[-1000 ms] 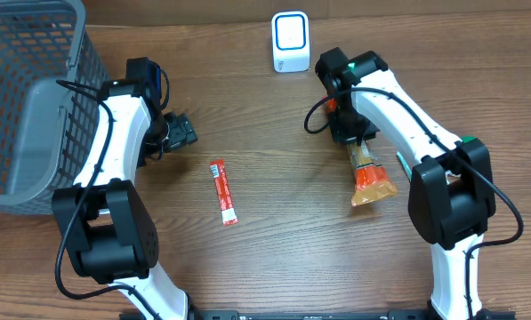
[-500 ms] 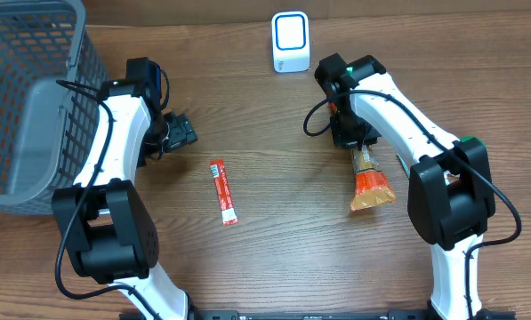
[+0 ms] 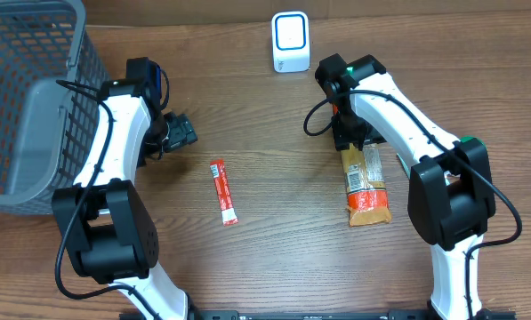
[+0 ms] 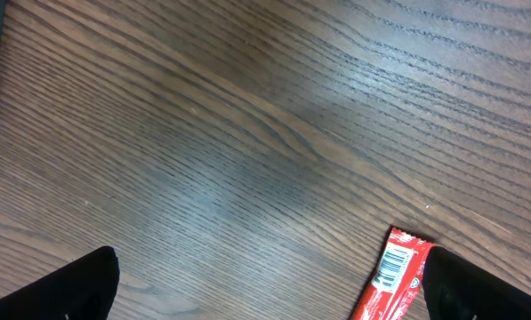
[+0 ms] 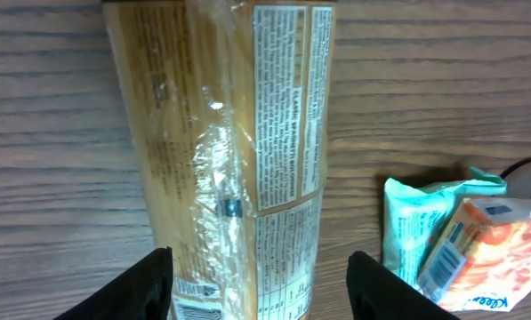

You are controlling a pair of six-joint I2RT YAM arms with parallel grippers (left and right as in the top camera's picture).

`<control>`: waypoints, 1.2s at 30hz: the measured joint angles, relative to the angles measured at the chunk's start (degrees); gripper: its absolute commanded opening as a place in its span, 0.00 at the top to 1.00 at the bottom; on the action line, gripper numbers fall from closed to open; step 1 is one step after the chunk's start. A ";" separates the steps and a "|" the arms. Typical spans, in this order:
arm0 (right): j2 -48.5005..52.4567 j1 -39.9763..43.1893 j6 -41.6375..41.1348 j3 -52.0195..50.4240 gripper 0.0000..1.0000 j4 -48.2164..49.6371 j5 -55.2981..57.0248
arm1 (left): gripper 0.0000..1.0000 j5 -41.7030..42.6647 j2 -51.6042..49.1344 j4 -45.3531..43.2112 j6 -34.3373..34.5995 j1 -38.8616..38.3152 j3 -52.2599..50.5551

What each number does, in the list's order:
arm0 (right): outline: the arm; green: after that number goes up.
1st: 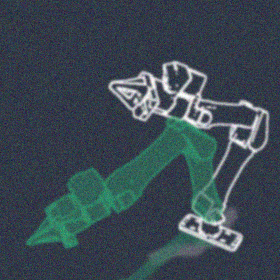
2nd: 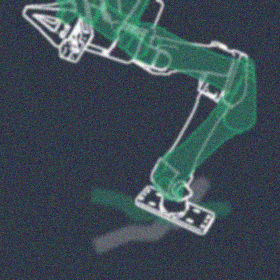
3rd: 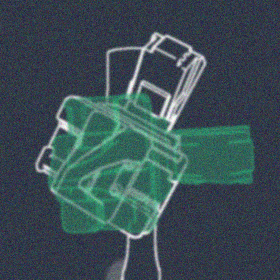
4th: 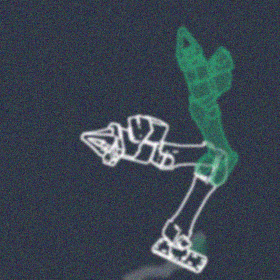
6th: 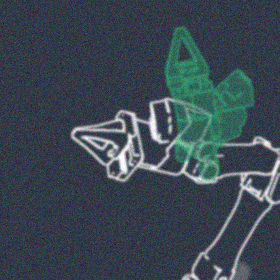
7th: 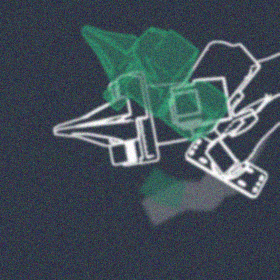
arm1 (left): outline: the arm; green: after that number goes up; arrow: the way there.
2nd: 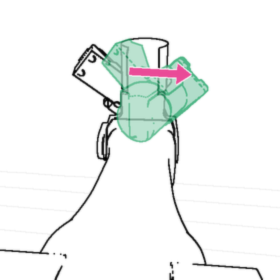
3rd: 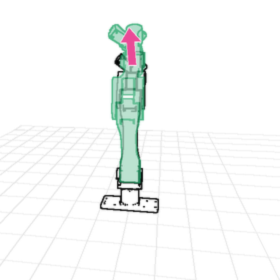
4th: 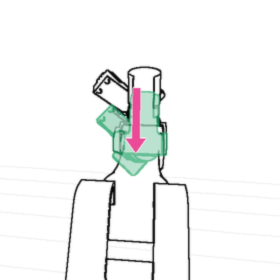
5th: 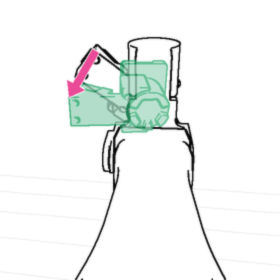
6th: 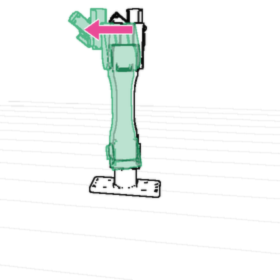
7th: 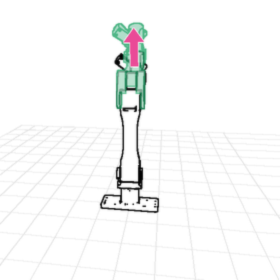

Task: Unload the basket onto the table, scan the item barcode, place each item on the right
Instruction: 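Release the spaghetti packet and move the right gripper left to the red sticks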

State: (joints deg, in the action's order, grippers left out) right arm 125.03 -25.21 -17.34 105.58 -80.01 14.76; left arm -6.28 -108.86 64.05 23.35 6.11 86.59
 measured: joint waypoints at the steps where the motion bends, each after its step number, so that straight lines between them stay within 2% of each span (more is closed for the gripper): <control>1: 0.00 0.00 -0.07 0.00 0.41 0.02 -0.52 | 0.00 0.00 0.00 0.00 0.00 0.00 0.00; 5: 0.00 -0.02 -0.04 0.00 0.42 0.83 -4.87 | 0.00 0.02 0.00 0.00 0.00 0.00 0.00; 11: 0.00 -1.31 -0.39 0.00 0.43 8.20 -19.34 | 0.00 0.00 0.00 0.00 0.00 0.00 0.00; 18: 0.00 -11.34 -3.82 0.02 0.44 18.58 -25.05 | 0.00 0.00 0.00 0.00 0.00 0.00 0.00; 22: 0.00 -19.17 -6.80 0.02 0.44 23.10 -22.80 | 0.00 0.00 0.00 0.00 0.00 0.00 0.00; 30: 0.00 -33.70 -11.98 0.00 0.44 26.99 -8.87 | 0.00 0.00 0.00 0.00 0.00 0.00 0.00; 36: 0.00 -37.94 -14.45 0.02 0.46 28.48 -1.57 | 0.00 0.00 0.00 0.00 0.00 0.00 0.00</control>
State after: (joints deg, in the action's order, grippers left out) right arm 125.03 -63.16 -31.79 105.60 -51.53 13.19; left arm -6.28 -108.86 64.05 23.35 6.11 86.59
